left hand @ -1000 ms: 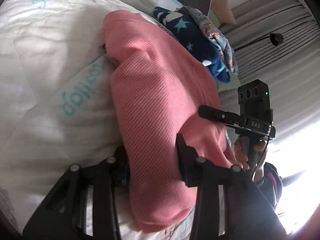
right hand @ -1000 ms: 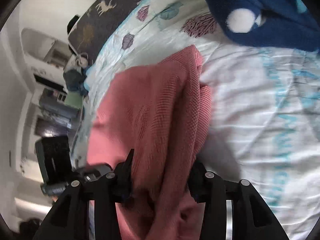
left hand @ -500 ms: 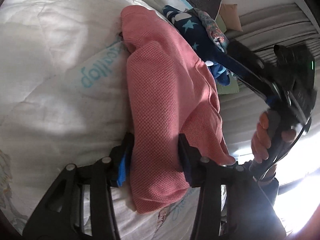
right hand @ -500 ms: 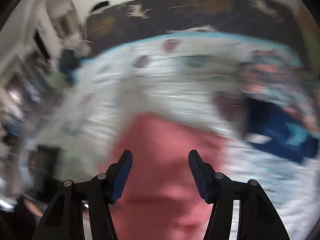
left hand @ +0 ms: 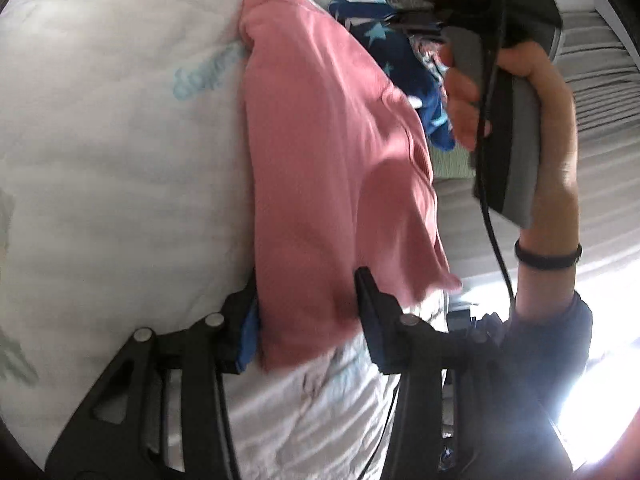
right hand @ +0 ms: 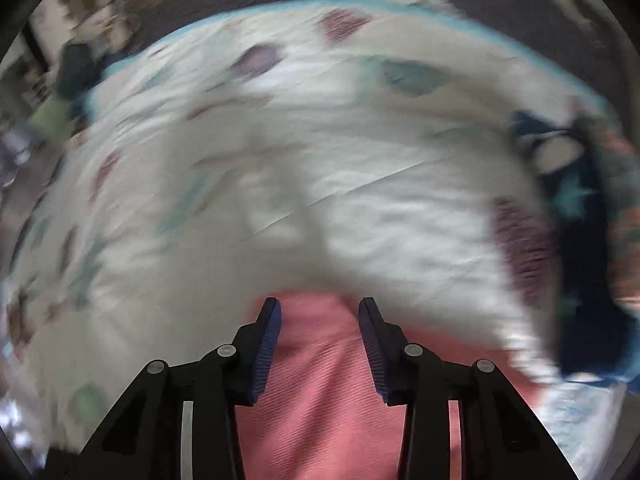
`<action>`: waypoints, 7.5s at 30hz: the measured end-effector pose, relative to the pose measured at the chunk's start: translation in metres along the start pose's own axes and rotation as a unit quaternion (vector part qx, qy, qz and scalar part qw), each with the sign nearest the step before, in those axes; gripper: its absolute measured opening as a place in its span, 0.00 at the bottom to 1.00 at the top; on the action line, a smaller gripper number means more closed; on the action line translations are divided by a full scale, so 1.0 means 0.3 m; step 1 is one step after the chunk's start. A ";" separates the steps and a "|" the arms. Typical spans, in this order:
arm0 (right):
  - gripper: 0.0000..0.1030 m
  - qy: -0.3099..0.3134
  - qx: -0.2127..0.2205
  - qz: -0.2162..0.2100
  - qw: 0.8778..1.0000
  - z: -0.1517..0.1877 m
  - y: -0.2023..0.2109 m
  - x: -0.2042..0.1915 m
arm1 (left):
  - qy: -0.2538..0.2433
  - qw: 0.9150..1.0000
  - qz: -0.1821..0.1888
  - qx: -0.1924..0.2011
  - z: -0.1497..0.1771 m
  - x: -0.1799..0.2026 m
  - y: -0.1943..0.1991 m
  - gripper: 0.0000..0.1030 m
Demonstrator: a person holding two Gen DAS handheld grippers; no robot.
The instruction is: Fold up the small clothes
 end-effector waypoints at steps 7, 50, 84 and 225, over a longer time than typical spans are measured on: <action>0.41 0.110 -0.075 0.005 0.991 0.145 -0.098 -0.166 | -0.020 0.999 -0.029 0.003 0.012 0.013 -0.006 0.45; 0.03 -0.141 0.024 -0.264 0.954 0.663 0.272 0.303 | -0.059 0.986 -0.150 -0.044 0.081 0.057 0.000 0.46; 0.09 -0.147 0.024 -0.297 0.943 0.725 0.260 0.289 | -0.065 0.987 -0.141 -0.045 0.083 0.046 -0.003 0.49; 0.87 -0.081 0.372 0.092 0.920 0.955 1.576 -0.112 | -0.210 0.794 -0.311 0.479 0.430 0.732 1.109 0.99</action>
Point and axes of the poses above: each gripper's, at about its wrist camera, not at the fingertips, and y roughly against the way its jaws point, x to its right, z to its underside, the point moved 8 cm from there along -y, roughly the way its jaws point, and after that the axes turned 11 degrees about -z, right-handed, at the moved point
